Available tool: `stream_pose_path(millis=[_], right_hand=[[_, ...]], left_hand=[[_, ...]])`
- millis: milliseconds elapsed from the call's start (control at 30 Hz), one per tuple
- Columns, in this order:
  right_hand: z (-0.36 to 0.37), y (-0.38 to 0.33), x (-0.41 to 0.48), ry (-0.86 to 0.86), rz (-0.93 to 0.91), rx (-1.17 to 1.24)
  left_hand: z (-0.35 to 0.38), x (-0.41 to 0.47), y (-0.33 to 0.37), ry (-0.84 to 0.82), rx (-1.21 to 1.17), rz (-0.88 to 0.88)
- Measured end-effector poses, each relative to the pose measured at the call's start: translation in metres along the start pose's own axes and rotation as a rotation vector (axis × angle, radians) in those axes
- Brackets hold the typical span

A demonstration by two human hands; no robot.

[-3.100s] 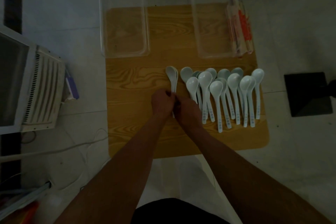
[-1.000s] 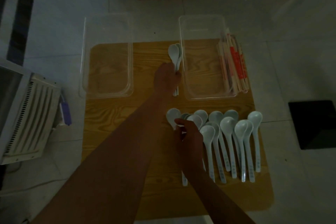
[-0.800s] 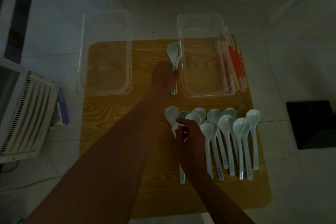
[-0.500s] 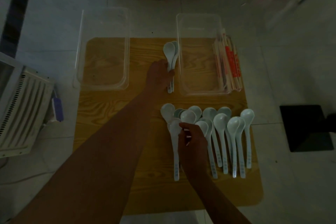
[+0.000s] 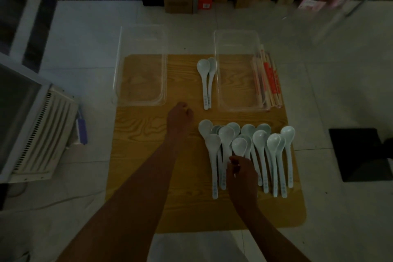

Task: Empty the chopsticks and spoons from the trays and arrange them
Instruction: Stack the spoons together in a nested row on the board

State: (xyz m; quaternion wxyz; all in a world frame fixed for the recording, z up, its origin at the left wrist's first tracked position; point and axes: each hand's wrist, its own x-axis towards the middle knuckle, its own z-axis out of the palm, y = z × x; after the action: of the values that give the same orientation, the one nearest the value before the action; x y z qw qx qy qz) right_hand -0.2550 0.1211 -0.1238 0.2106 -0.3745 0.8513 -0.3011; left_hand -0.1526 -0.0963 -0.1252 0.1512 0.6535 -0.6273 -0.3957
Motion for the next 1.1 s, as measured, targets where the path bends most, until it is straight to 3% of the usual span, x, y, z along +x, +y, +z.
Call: stream_pose_path(millis=[300, 600, 1100], right_hand=[[0.005, -0.020, -0.040, -0.100, 0.161, -0.083], [0.020, -0.025, -0.029, -0.012, 0.319, -0.139], [0.026, -0.036, -0.003, -0.001, 0.347, -0.202]], left_hand=[[0.011, -0.111, -0.046, -0.112, -0.042, -0.067], [0.035, -0.154, -0.040, -0.327, -0.059, -0.139], [0.031, -0.155, -0.022, -0.305, -0.027, -0.104]])
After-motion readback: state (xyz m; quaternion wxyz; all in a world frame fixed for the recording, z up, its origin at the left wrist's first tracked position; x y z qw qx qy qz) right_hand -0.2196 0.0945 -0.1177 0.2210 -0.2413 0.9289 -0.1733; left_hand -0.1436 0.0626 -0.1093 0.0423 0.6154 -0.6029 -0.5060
